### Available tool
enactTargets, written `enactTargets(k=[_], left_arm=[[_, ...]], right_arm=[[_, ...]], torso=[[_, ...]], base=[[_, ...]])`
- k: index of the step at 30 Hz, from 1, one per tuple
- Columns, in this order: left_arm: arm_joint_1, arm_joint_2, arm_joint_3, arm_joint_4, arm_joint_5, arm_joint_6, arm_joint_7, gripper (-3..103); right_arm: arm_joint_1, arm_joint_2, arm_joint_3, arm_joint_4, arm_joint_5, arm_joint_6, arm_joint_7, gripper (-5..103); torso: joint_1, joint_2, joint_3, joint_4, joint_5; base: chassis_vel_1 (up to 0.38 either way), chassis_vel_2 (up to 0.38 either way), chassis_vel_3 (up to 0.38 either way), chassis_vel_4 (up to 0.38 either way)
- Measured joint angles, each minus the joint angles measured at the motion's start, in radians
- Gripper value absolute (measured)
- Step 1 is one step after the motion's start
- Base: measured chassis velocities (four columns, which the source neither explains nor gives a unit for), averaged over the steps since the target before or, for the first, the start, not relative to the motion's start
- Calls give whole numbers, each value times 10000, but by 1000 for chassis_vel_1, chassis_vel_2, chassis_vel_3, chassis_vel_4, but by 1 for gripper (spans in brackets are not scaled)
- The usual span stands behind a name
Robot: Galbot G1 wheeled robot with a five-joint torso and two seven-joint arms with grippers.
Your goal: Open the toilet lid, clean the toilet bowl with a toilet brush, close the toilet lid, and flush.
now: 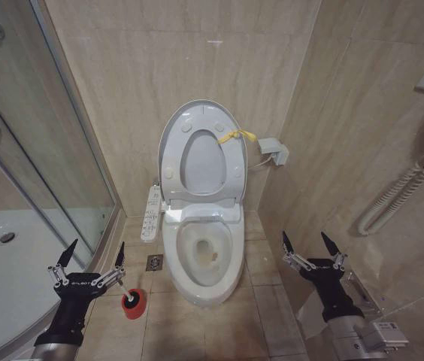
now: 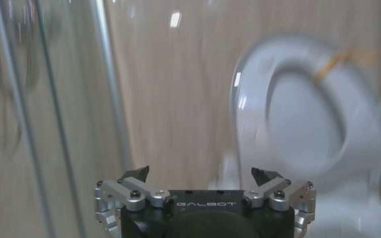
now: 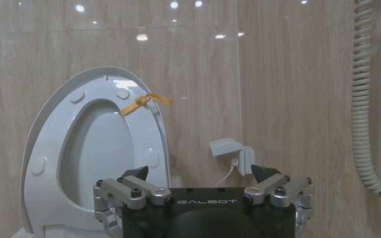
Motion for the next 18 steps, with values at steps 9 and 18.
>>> enactTargets(k=[9,18], left_arm=[[-573,-1022,221,1629,1048,268,-261,100],[-538,-956,266,2788,159,-1462,115,100]], right_arm=[[0,0,0,0,0,0,0,100],[1,0,0,0,0,1,0,100]], torso=[[1,-1,1,-3,-8],[1,0,1,-3,0]], base=[[0,0,0,0],[0,0,0,0]])
